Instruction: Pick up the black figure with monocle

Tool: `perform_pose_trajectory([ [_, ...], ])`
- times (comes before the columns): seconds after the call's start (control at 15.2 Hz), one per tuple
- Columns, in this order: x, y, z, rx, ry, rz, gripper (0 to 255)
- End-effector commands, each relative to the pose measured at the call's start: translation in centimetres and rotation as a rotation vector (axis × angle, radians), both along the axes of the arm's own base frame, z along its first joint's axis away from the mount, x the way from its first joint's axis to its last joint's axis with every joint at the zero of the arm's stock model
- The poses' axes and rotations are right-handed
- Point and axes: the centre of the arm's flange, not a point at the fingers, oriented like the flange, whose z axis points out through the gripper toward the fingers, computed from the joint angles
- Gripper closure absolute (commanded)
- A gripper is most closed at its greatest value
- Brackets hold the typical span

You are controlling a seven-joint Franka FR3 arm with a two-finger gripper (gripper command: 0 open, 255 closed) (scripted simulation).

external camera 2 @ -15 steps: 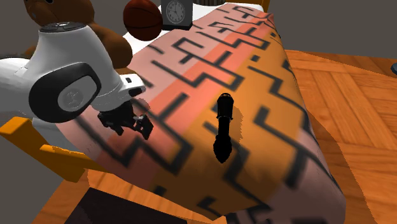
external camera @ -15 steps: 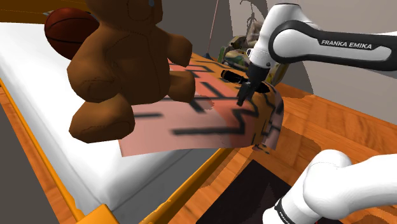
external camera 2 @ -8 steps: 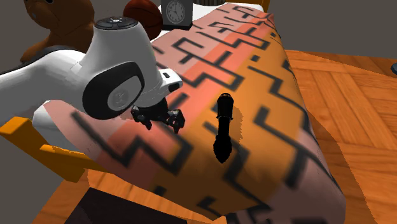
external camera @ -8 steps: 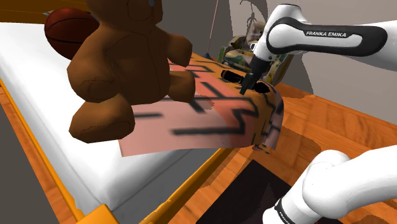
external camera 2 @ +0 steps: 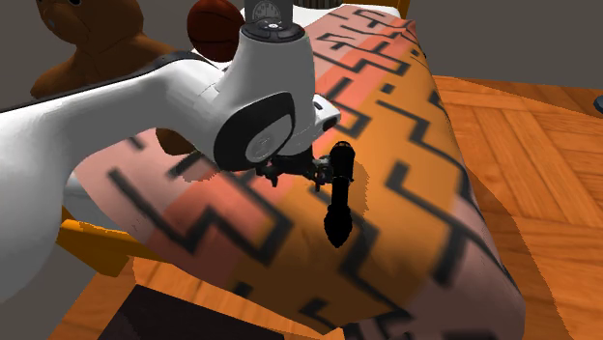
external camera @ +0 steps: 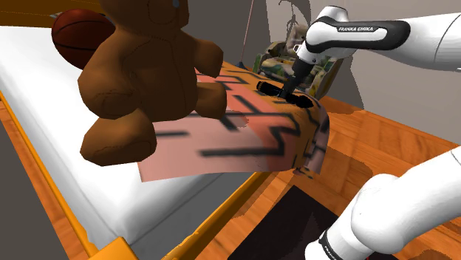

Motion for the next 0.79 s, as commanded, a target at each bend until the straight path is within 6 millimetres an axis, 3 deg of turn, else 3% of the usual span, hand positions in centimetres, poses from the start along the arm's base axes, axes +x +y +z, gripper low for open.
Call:
perform_pose_trajectory([
  [0.0,0.9,-2.4,0.1,0.003,-0.017,0.009,0],
  [0.4,4.0,-9.6,0.8,0.019,-0.064,0.032,0],
  [0.73,4.0,-9.6,-1.3,0.019,-0.064,0.032,0],
])
